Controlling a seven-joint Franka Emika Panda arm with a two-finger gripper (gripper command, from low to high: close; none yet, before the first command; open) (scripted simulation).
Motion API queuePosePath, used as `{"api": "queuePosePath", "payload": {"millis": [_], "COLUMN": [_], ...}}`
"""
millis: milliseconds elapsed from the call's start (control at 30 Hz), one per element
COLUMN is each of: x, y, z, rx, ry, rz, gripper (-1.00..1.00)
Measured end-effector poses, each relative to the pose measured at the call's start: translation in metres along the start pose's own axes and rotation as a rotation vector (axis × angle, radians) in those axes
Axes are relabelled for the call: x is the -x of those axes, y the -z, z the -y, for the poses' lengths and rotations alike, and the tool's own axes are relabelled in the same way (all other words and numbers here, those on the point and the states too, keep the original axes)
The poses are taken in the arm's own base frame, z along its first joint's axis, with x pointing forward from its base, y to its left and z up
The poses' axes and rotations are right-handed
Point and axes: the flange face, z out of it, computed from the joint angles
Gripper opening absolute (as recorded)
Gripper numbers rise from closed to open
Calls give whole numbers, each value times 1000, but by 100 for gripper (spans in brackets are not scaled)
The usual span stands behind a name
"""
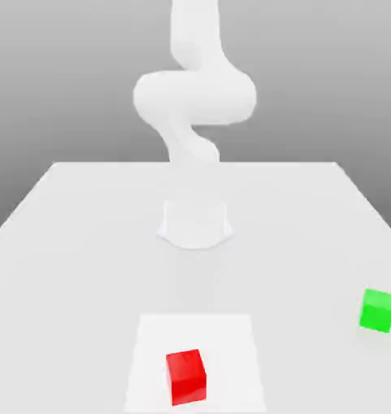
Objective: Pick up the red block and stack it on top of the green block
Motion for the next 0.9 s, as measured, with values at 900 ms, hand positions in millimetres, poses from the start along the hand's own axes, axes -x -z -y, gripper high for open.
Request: {"api": "queuePosePath", "payload": {"millis": [900], "x": [174], "y": [-423], "z": [-200], "rx": [465], "ry": [207], "rz": [553], "gripper": [0]}}
